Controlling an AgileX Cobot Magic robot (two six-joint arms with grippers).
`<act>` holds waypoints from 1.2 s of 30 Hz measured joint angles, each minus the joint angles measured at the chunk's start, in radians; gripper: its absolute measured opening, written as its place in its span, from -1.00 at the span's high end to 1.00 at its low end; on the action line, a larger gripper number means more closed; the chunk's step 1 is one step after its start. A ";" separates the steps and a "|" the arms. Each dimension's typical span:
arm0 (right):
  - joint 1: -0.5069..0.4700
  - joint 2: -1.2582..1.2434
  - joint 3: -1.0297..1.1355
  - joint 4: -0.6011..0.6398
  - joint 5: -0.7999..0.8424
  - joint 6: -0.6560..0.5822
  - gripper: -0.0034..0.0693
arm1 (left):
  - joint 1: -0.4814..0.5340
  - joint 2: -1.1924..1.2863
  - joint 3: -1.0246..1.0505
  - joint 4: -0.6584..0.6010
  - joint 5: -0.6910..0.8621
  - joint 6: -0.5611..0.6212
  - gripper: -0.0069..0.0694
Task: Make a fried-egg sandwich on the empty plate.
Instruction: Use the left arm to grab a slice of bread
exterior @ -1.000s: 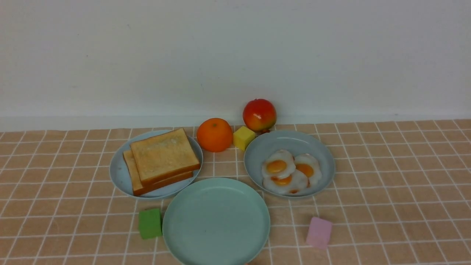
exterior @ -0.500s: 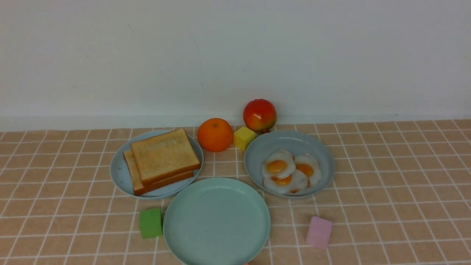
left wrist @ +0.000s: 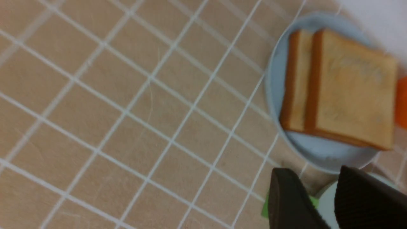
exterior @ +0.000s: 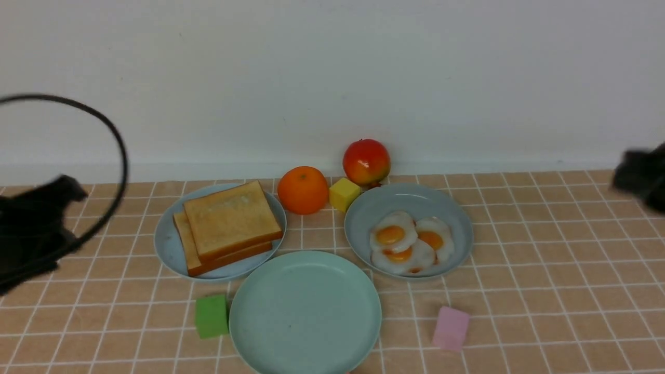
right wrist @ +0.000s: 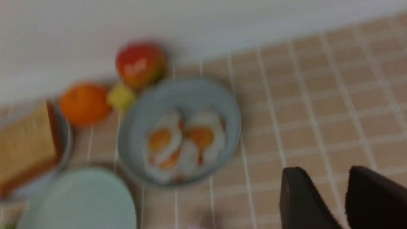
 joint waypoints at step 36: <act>0.167 0.103 -0.002 0.048 0.281 -0.030 0.25 | -0.002 0.741 -0.525 -0.515 0.057 0.773 0.19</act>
